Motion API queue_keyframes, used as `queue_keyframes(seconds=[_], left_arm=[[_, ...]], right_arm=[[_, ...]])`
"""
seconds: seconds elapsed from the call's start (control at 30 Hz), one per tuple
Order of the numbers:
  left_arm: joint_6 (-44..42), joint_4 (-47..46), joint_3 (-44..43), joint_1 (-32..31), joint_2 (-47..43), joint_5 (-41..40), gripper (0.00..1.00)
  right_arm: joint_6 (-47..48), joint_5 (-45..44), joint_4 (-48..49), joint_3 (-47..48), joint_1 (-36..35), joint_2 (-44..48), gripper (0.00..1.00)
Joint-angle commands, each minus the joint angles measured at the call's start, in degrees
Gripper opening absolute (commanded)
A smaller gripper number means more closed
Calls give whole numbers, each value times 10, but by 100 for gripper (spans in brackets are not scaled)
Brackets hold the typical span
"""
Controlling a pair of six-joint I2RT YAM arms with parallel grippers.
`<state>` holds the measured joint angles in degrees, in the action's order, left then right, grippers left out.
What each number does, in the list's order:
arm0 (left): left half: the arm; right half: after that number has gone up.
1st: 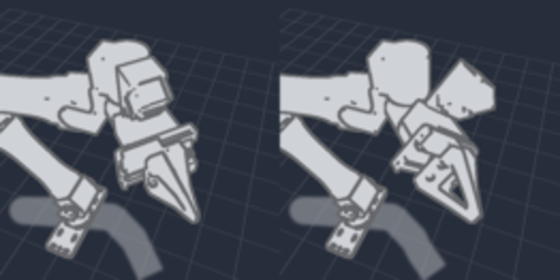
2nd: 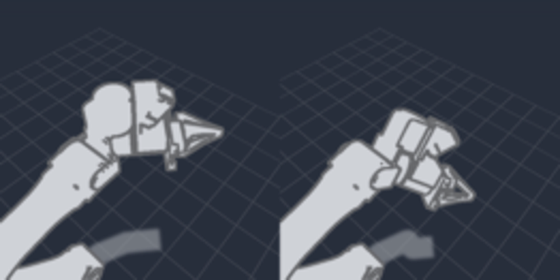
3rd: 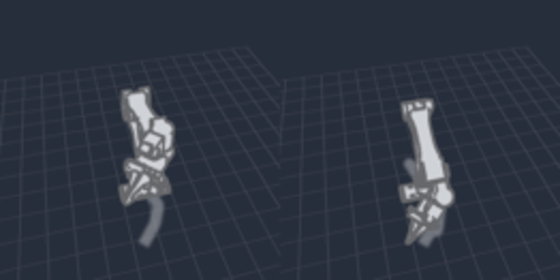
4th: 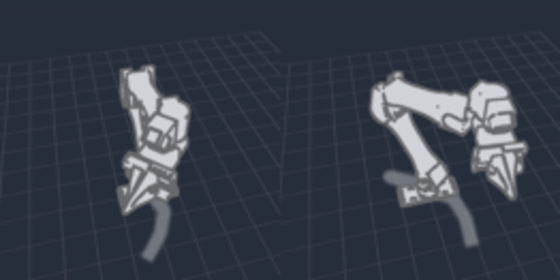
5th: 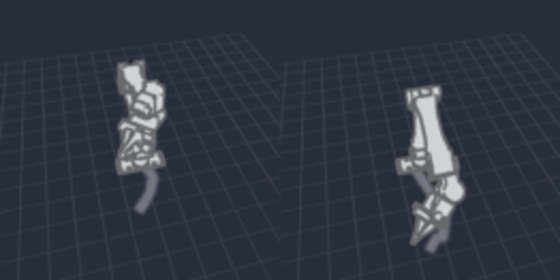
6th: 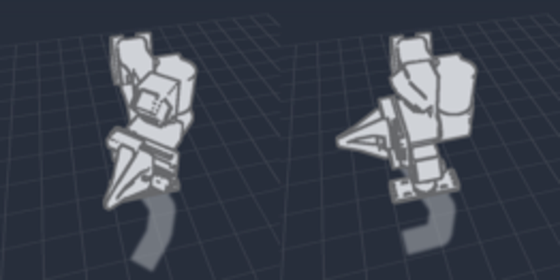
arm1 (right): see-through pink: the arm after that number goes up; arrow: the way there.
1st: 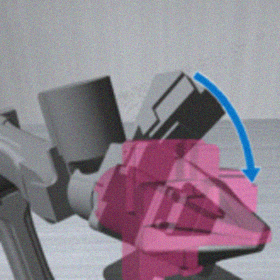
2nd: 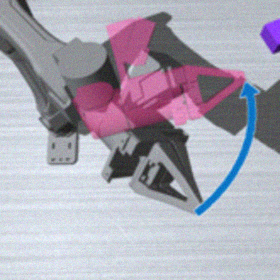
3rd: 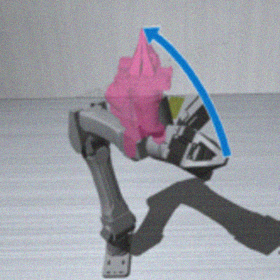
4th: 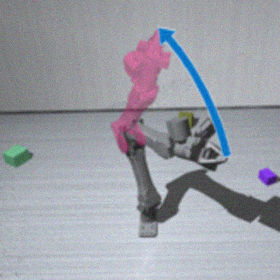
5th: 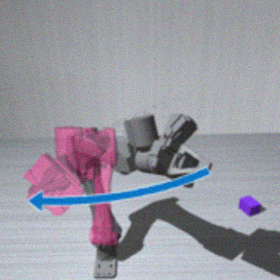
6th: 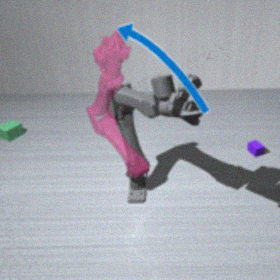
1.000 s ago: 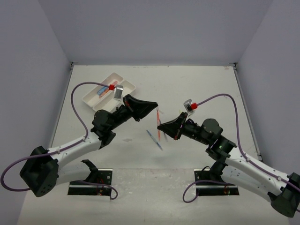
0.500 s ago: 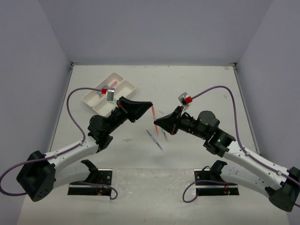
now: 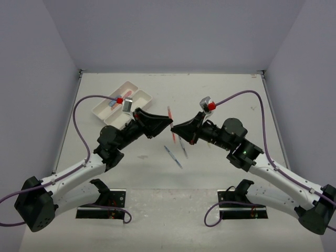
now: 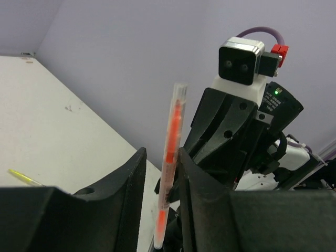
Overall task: Sort the stationery into containers
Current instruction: Close the pen cap on the pen.
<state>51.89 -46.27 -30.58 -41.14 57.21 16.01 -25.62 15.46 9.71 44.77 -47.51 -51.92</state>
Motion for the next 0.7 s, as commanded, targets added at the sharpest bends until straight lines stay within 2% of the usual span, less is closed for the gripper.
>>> queue_keyframes(seconds=[0.0, 0.17, 0.2, 0.23, 0.27, 0.3, 0.43, 0.53, 0.67], left_arm=[[-50, 45, -47, 2, -18, -3, 31], [-64, 39, -66, 2, -18, 19, 33], [-63, 37, -69, 2, -15, 30, 27], [-64, 36, -71, 2, -12, 35, 14], [-62, 34, -72, 2, -9, 40, 10], [-60, 27, -71, 2, -5, 51, 1], [-55, 16, -64, 2, -2, 68, 0], [-49, 3, -58, 2, -7, 74, 0], [-45, -1, -56, 2, -12, 75, 0]], right_arm=[[13, 50, 40, 10, -4, -3, 0], [15, 77, 37, 8, -5, -11, 0], [15, 85, 38, 10, -5, -13, 0], [14, 86, 38, 11, -5, -14, 0], [12, 85, 39, 10, -4, -13, 0], [12, 85, 39, 13, -5, -11, 0], [14, 84, 36, 24, -5, -13, 0], [9, 104, 48, 29, -4, -24, 17], [-3, 129, 64, 45, -4, -53, 26]])
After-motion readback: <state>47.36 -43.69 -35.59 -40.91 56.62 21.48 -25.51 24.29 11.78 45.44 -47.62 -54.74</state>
